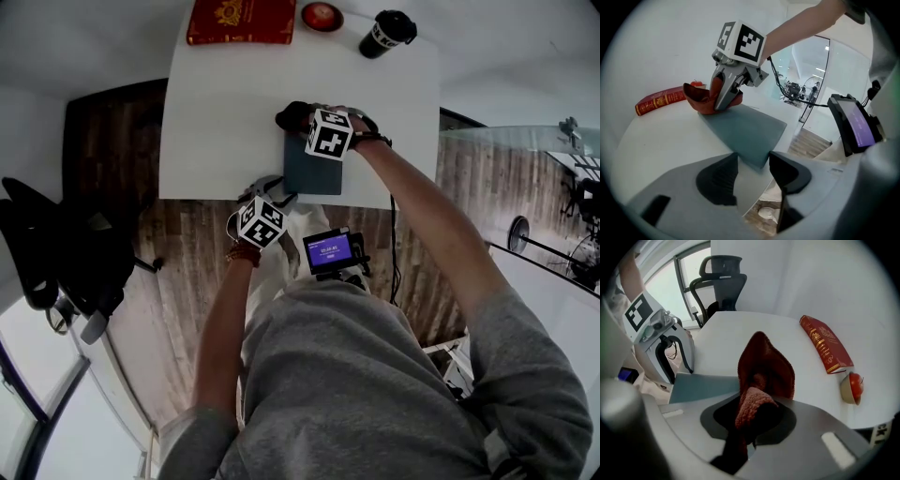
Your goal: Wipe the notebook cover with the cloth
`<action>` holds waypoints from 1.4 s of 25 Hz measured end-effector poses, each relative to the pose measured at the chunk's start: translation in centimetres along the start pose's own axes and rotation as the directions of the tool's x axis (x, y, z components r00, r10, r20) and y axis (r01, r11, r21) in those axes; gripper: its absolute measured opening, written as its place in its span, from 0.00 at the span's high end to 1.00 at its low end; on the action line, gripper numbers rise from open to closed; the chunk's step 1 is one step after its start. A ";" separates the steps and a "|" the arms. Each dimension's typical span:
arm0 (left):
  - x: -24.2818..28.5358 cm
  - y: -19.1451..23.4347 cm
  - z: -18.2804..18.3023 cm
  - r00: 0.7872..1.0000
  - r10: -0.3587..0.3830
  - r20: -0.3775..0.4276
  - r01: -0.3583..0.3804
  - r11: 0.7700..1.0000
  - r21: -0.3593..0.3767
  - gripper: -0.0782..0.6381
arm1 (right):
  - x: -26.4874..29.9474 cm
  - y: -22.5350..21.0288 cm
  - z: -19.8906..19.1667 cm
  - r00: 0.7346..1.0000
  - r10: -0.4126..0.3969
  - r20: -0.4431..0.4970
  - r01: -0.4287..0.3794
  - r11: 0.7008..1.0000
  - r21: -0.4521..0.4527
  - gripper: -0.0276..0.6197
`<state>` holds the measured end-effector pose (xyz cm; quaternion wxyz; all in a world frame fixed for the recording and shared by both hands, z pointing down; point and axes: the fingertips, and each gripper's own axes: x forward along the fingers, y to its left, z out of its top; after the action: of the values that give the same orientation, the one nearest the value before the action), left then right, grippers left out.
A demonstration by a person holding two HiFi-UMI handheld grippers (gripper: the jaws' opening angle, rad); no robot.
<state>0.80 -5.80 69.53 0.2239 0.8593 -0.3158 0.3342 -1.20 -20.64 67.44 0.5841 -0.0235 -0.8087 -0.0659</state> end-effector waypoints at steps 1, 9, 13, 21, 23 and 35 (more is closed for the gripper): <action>0.1 0.0 0.0 1.000 0.004 0.000 -0.004 1.000 0.004 0.60 | 0.0 0.2 0.0 1.000 0.009 0.002 -0.009 1.000 0.014 0.84; 0.1 0.0 0.0 1.000 0.019 0.004 -0.019 1.000 0.019 0.60 | 0.1 1.7 -0.1 1.000 0.018 0.013 -0.018 0.998 0.056 0.84; 0.1 0.1 0.1 1.000 0.013 0.002 -0.013 1.000 0.012 0.60 | 0.1 2.0 -0.1 0.999 0.035 0.011 -0.036 0.996 0.082 0.84; 0.1 0.1 0.0 1.000 0.021 0.000 -0.021 1.000 0.020 0.60 | -0.1 3.2 0.2 0.999 0.049 -0.003 -0.049 0.995 0.088 0.85; 0.1 0.1 0.0 1.000 0.023 0.001 -0.023 0.999 0.023 0.60 | -0.1 3.5 0.2 0.999 0.049 -0.002 -0.049 0.994 0.093 0.85; 0.2 0.1 0.0 0.999 0.037 0.000 -0.037 0.999 0.033 0.61 | -0.1 5.5 0.4 0.997 0.072 -0.012 -0.071 0.992 0.100 0.85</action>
<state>0.85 -5.92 69.71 0.2036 0.8569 -0.3259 0.3436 -0.92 -15.16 67.63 0.5927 -0.0227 -0.8051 -0.0047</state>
